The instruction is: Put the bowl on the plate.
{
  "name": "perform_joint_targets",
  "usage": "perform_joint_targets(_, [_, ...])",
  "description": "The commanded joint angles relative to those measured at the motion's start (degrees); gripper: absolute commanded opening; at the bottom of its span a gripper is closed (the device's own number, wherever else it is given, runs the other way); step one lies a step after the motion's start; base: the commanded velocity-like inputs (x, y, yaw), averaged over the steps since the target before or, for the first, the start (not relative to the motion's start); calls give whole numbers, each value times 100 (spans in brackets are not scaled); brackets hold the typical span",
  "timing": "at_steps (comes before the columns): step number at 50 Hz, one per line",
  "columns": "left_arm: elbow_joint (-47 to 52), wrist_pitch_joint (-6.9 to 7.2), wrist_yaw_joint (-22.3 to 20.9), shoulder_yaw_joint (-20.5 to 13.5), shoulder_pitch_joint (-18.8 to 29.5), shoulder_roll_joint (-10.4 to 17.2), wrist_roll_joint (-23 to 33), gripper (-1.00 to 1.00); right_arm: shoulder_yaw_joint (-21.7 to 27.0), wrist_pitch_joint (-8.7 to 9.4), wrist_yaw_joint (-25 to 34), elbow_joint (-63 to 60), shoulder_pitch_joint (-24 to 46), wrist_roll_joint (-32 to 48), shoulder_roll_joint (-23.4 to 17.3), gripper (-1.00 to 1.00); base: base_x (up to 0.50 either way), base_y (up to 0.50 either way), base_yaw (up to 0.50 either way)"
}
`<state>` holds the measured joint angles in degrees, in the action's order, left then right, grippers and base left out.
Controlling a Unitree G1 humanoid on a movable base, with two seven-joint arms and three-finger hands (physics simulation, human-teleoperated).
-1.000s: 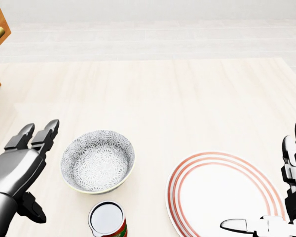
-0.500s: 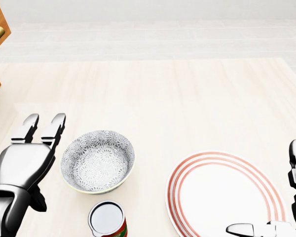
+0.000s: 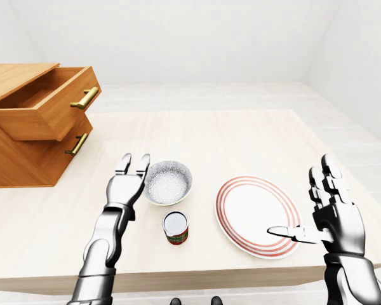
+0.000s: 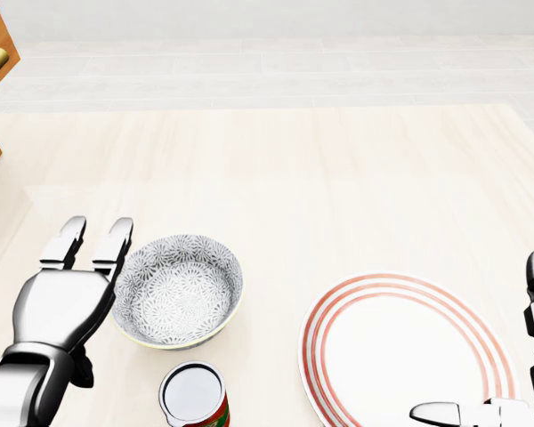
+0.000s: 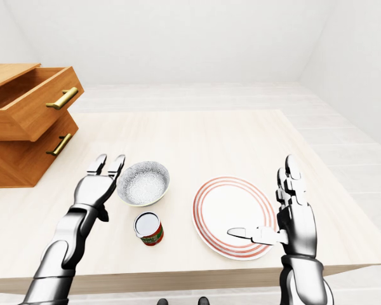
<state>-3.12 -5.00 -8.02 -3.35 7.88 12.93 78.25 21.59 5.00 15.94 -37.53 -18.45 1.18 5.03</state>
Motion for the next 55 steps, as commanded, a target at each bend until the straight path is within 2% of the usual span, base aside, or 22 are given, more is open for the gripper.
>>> perform_joint_targets(1, [-98, 0, 154, 91, -55, -28, 87, 100, -58, 0, 8, -44, -62, 64, 59, 100, 0, 0, 0])
perform_joint_targets(9, [-34, 0, 132, 74, -120, -21, 78, 100, -70, 0, 20, -16, -64, 74, 56, 100, 0, 0, 0])
perform_joint_targets(14, [-221, 0, 265, 96, -100, -18, 133, 100, -92, 0, 5, 30, -56, 84, 55, 100, 0, 0, 0])
perform_joint_targets(16, [-210, 0, 125, 98, -122, -36, 68, 100, -104, 0, -5, 73, -45, 88, 51, 100, 0, 0, 0])
perform_joint_targets(30, [-577, 0, 375, 199, -44, -22, 161, 100, -245, 0, -130, 113, 7, 186, -23, 100, 0, 0, 0])
perform_joint_targets(37, [-431, 0, 321, 256, -96, -84, 80, 100, -288, 0, -167, 45, 4, 230, -25, 100, 0, 0, 0])
perform_joint_targets(55, [-585, 0, 555, 446, -183, -186, 323, 100, -298, -59, -136, 253, -14, 209, -57, 100, 0, 0, 0])
